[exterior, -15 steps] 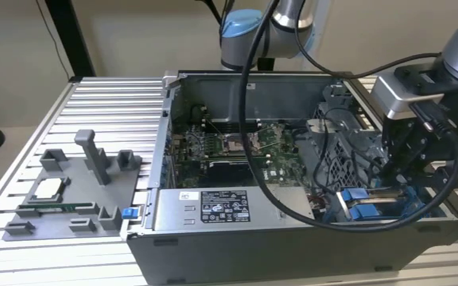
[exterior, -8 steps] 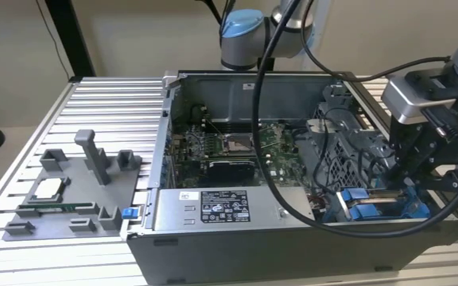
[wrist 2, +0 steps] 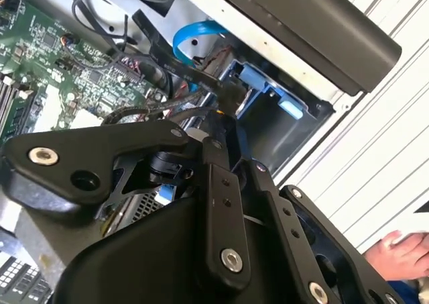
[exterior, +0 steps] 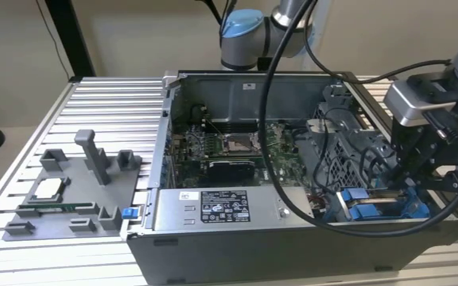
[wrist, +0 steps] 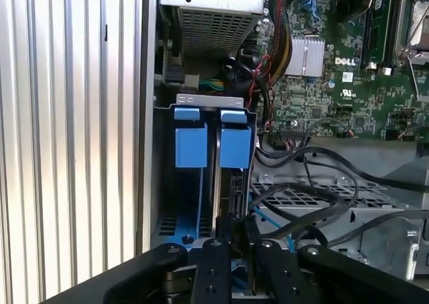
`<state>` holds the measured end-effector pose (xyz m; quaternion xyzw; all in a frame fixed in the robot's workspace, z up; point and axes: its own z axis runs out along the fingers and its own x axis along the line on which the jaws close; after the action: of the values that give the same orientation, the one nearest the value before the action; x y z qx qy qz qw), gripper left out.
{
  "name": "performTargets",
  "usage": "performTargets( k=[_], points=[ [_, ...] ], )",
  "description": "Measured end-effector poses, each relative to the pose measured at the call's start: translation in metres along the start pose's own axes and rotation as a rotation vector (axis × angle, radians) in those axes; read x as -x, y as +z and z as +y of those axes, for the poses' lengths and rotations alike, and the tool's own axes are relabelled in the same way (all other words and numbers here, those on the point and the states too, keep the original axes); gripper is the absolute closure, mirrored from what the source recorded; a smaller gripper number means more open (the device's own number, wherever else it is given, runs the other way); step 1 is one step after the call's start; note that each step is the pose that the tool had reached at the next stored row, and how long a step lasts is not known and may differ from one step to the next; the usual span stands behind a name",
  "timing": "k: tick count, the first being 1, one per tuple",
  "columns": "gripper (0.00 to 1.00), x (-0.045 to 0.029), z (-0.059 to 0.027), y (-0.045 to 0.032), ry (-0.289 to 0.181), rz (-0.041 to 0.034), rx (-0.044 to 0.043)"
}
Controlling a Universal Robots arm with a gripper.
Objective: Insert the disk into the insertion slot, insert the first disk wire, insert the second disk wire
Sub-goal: 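Insert the first disk wire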
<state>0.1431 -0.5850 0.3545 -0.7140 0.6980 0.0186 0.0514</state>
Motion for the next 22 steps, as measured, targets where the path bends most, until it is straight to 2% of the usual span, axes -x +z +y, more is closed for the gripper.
performTargets(
  k=[5, 12, 22],
  points=[
    [1.0, 0.0063, -0.0032, 0.0043, 0.0, -0.0006, 0.0],
    [1.0, 0.0063, -0.0036, 0.0108, 0.012, -0.0001, 0.0002],
    [1.0, 0.006, -0.0043, 0.0136, 0.039, -0.0001, -0.0025]
  ],
)
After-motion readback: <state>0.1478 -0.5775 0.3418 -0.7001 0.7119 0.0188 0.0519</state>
